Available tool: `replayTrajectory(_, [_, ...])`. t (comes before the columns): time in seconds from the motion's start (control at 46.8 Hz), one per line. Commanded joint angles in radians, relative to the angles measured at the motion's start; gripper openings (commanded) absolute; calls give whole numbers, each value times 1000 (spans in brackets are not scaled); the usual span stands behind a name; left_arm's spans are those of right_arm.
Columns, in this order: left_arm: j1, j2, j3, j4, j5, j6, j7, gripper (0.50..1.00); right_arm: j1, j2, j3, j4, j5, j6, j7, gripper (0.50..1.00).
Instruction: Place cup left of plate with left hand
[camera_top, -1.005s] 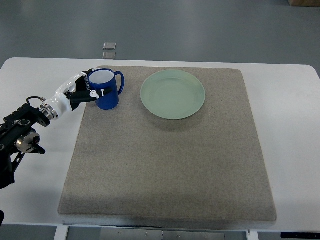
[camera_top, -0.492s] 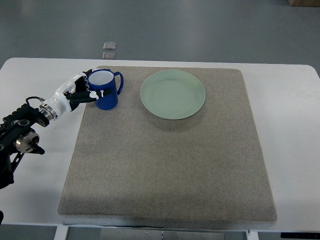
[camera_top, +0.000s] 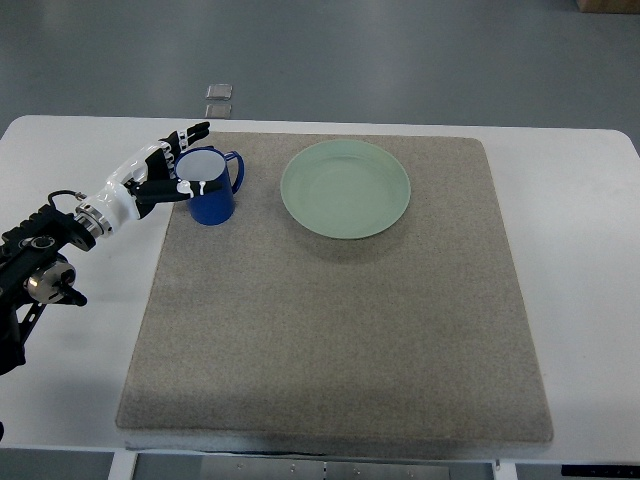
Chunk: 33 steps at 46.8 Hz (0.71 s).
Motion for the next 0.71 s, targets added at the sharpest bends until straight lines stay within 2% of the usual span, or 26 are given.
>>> replayTrajectory(0.0, [1,5,-6,-6,-37,-7,-1,996,0,0,0,1,0,0,0,932])
replayTrajectory(0.321, [-43,84,9,-15,-356,-50,8,996,0,0,0,1,0,0,0,932])
replayTrajectory(0.492, [-88,136,11,-8,-497,-134,25,999,0,0,0,1,0,0,0,932])
replayTrajectory(0.535, [-101,141,11,-5,-528,-146,42,999,0,0,0,1,0,0,0,932])
replayTrajectory(0.684, [-140,140,9,-3,-652,-146,171,999,0,0,0,1,0,0,0,932])
